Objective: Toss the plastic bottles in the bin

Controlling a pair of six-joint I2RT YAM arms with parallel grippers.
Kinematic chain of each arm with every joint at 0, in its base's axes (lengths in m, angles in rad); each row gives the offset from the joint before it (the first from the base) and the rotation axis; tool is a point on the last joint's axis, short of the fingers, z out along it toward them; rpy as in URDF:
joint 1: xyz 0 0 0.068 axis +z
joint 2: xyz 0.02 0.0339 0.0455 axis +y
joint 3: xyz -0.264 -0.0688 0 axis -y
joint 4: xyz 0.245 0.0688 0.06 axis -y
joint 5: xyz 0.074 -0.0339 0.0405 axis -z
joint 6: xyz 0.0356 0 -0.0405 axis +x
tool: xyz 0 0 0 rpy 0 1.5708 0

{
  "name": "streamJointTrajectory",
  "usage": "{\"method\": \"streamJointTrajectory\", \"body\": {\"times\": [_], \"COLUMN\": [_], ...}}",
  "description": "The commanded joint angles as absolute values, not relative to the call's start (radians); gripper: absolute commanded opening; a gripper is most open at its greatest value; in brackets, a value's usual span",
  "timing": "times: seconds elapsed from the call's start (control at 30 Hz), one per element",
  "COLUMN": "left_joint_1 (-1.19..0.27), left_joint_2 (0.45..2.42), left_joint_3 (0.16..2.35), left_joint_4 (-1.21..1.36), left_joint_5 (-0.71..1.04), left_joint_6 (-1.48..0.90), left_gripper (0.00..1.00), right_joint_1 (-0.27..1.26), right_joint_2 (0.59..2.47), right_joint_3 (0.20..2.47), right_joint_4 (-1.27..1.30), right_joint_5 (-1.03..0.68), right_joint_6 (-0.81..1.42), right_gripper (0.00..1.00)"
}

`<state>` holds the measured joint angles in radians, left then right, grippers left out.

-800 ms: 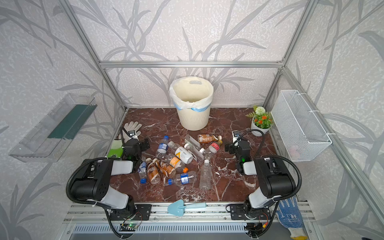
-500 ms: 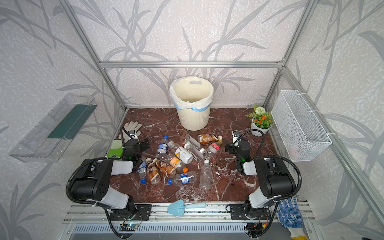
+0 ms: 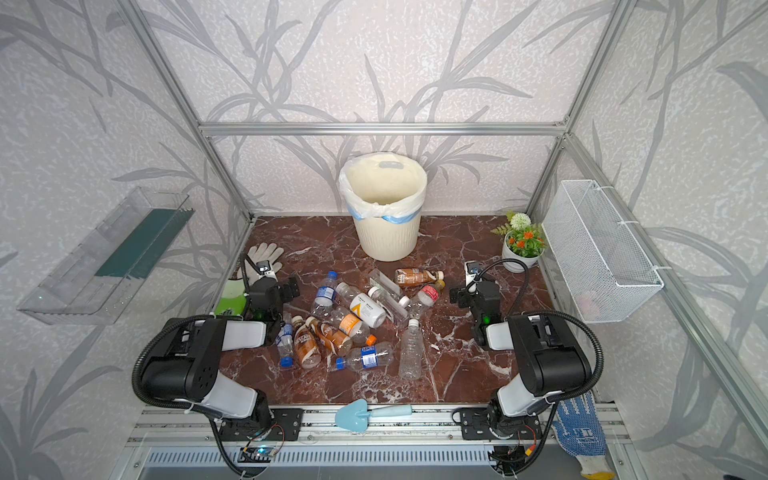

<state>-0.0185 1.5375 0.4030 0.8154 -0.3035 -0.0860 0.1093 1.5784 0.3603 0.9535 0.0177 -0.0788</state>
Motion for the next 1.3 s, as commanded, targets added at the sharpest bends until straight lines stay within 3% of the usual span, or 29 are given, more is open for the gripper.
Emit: {"method": "streamJointTrajectory", "body": {"times": [0.0,0.2,0.27,0.37,0.47,0.6,0.7,0.73,0.93,1.27], "left_joint_1": [-0.015,-0.015,-0.015,-0.019,-0.044,-0.050,-0.060,-0.066,-0.069,-0.070], "left_joint_2": [1.526,1.526,1.526,1.468,1.362,1.298,1.283,1.279,1.209,1.209], "left_joint_3": [0.407,0.407,0.407,0.427,0.588,0.695,0.841,0.892,1.083,0.957], "left_joint_4": [0.814,0.814,0.814,0.761,0.390,0.279,0.072,-0.010,-0.364,-0.255], "left_joint_5": [-0.300,-0.300,-0.301,-0.246,-0.318,-0.302,-0.260,-0.251,-0.113,0.166], "left_joint_6": [-0.081,-0.081,-0.080,-0.027,-0.056,-0.202,-0.310,-0.340,-0.268,-0.291], "left_gripper": [0.99,0.98,0.94,0.88,0.81,0.81,0.81,0.81,0.85,0.85], "right_joint_1": [0.105,0.092,0.085,0.088,0.083,0.086,0.093,0.107,0.214,0.498], "right_joint_2": [1.580,1.580,1.580,1.543,1.406,1.327,1.287,1.274,1.210,1.296], "right_joint_3": [0.379,0.381,0.380,0.373,0.441,0.584,0.678,0.698,0.757,0.900], "right_joint_4": [0.961,0.959,0.958,0.947,0.697,0.414,0.191,0.137,-0.179,-0.479], "right_joint_5": [0.005,-0.014,-0.026,0.012,0.092,0.187,0.128,0.110,0.133,0.237], "right_joint_6": [-0.074,-0.065,-0.060,-0.048,-0.014,0.083,0.083,0.248,0.497,0.968], "right_gripper": [0.99,0.99,0.86,0.82,0.80,0.77,0.77,0.77,0.78,0.82]}}
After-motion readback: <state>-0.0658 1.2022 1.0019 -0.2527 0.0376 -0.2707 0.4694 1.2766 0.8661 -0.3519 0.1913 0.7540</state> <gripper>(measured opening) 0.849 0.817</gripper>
